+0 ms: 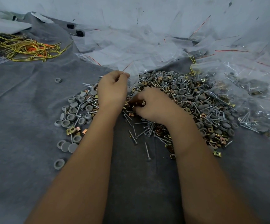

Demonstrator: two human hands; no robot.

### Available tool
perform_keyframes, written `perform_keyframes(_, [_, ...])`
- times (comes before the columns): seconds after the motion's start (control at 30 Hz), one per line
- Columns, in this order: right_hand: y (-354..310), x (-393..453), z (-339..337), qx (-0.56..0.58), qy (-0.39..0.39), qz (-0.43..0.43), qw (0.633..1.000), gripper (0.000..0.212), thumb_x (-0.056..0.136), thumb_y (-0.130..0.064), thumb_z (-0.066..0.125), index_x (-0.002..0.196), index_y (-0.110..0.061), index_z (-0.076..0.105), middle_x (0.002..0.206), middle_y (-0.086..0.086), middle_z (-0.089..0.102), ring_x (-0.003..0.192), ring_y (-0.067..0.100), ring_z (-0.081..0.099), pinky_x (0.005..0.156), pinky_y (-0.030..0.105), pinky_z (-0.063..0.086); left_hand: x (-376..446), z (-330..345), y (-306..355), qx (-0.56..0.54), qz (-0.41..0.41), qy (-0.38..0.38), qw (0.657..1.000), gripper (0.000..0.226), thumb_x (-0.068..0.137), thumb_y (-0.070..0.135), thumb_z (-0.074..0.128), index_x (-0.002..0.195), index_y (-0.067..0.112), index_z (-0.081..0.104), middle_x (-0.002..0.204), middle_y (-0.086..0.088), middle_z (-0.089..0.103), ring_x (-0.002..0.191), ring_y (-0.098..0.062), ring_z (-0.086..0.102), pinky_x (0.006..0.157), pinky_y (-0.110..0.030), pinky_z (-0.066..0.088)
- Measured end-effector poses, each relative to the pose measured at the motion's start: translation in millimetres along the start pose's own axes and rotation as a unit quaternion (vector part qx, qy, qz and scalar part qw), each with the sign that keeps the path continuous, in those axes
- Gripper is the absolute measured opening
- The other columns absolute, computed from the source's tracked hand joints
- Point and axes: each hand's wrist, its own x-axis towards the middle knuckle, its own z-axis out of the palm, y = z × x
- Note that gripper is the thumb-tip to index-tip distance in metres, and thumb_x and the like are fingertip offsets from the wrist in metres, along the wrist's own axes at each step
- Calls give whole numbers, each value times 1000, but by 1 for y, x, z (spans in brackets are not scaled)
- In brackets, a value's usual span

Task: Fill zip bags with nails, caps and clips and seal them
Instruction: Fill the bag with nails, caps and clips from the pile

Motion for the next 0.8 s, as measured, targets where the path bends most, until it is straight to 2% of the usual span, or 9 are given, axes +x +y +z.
perform_keyframes(0.1, [-1,0,2,-11,6,-5,1000,31,88,-32,61,117,-35,68,108,4,59,107,27,55,86,33,47,-1,0,1,-1,-7,-1,1000,18,90,18,53,84,23,69,38,15,46,39,-2,35,46,-22,29])
perform_keyframes(0.23, [-4,2,4,-5,23,3,1000,20,88,-24,61,103,-28,73,107,4,67,106,27,58,90,39,49,-3,-1,1,-4,-8,-7,1000,18,91,17,53,82,25,68,36,14,42,38,-1,33,43,-21,28])
perform_keyframes(0.4, [0,2,3,-2,23,8,1000,16,89,-21,62,99,-22,74,105,2,63,106,25,57,92,40,47,-4,-2,3,-8,-10,-9,1000,17,92,18,53,84,21,68,34,13,39,36,-2,32,45,-23,26])
perform_keyframes(0.53, [5,-4,-6,81,-35,9,996,21,78,-26,74,98,-32,72,103,-4,66,102,18,59,95,38,47,-4,-3,3,-10,-15,-8,1000,18,92,18,53,82,22,67,34,13,39,36,-2,31,45,-22,26])
perform_keyframes(0.63, [6,-6,-8,84,-66,3,994,30,75,-30,79,105,-29,73,96,-4,68,94,16,61,91,37,50,-5,-3,3,-7,-16,-8,1000,18,91,19,54,79,25,67,35,13,40,38,-3,32,47,-24,27])
perform_keyframes(0.73, [1,-4,-4,52,-31,0,998,25,78,-30,75,102,-31,73,90,-6,64,92,19,60,88,38,50,-5,-2,3,-6,-12,-11,1000,22,90,20,55,73,28,65,37,11,41,41,-6,34,51,-27,29])
perform_keyframes(0.8, [-1,-1,0,29,-11,-11,999,21,79,-26,72,100,-28,73,95,-3,67,95,20,61,88,38,50,-5,-3,3,-9,-7,-14,1000,22,90,19,55,72,28,64,37,11,41,41,-5,34,51,-27,29])
